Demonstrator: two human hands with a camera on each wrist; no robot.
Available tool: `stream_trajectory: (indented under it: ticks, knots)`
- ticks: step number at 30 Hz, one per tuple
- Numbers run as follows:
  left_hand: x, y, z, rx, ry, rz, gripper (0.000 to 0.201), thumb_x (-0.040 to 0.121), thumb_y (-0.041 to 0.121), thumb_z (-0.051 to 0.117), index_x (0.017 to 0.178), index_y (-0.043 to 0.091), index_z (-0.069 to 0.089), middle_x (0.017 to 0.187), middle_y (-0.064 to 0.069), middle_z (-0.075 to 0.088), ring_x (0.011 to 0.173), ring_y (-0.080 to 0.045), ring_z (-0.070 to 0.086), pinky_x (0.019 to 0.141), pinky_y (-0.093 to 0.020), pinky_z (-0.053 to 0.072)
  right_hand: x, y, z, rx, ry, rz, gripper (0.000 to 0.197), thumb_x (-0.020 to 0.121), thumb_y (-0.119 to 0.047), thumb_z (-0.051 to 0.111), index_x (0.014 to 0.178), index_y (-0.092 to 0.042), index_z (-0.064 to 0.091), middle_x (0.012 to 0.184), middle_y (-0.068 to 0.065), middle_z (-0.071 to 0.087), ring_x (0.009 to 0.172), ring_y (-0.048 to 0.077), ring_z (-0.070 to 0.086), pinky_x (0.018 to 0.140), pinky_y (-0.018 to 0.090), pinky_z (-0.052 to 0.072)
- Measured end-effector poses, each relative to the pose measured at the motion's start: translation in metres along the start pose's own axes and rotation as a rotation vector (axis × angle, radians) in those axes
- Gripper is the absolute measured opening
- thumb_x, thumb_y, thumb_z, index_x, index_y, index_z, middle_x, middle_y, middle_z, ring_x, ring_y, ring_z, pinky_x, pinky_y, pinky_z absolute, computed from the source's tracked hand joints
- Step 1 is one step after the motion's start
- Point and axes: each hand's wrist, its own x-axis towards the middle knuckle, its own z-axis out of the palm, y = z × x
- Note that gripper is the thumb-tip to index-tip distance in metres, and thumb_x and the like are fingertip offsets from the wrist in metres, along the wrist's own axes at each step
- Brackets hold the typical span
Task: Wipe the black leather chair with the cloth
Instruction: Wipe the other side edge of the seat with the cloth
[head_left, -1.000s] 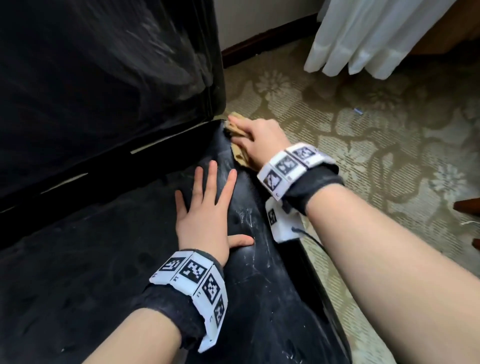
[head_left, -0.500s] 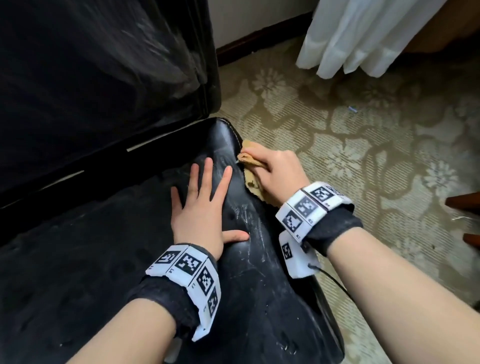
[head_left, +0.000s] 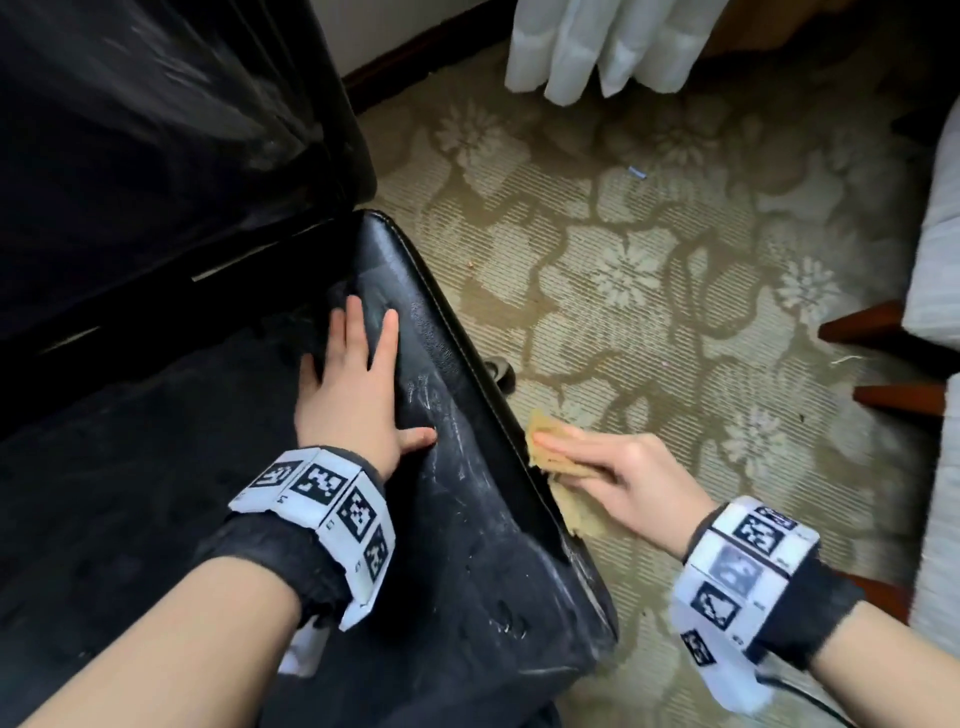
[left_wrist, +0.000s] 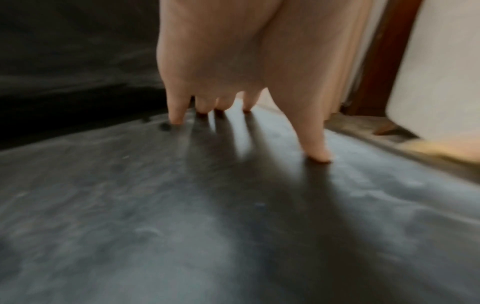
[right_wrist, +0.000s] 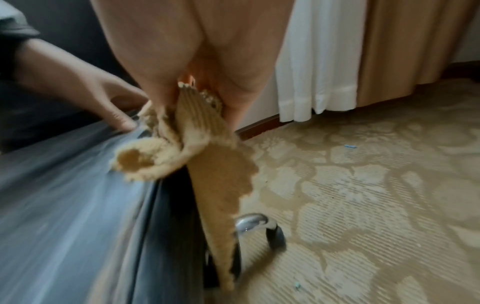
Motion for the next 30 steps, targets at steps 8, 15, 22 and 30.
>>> stream_trajectory:
  ticks: [8,15,22,30]
  knots:
    - [-0.034,0.036,0.051,0.165,-0.063,0.11,0.133,0.061,0.072,0.062,0.131,0.022,-0.039,0.136,-0.011,-0.047,0.136,-0.025,-0.033,0.114,-0.05,-0.003,-0.056,0.017,0.066,0.015,0.165,-0.02,0.063,0.081,-0.004,0.066,0.132,-0.031,0.042,0.144,-0.002,0.037,0.13,0.023,0.043,0.113,0.024,0.026]
    - [-0.036,0.037,0.052,0.172,-0.071,0.116,0.135,0.058,0.072,0.063,0.132,0.022,-0.038,0.138,-0.01,-0.045,0.137,-0.024,-0.031,0.115,-0.05,-0.002,-0.143,0.036,0.088,-0.082,0.088,0.042,0.081,0.061,0.004,0.081,0.128,-0.029,0.048,0.137,-0.003,0.044,0.116,0.017,0.055,0.105,0.021,0.034]
    - [-0.033,0.036,0.051,0.148,-0.04,0.112,0.135,0.055,0.072,0.064,0.141,0.023,-0.028,0.149,-0.011,-0.034,0.139,-0.022,-0.027,0.115,-0.049,0.001,-0.095,0.007,0.093,-0.038,0.351,0.02,0.064,0.075,0.004,0.065,0.131,-0.021,0.046,0.141,0.003,0.042,0.126,0.014,0.047,0.109,0.018,0.029]
    - [-0.036,0.035,0.057,0.139,-0.021,0.136,0.136,0.053,0.071,0.066,0.142,0.025,-0.025,0.15,-0.009,-0.032,0.139,-0.02,-0.026,0.115,-0.049,0.0,-0.186,0.045,0.138,-0.049,0.22,0.149,0.098,0.066,0.005,0.077,0.136,-0.047,0.031,0.148,-0.018,0.024,0.122,0.019,0.05,0.105,0.023,0.034]
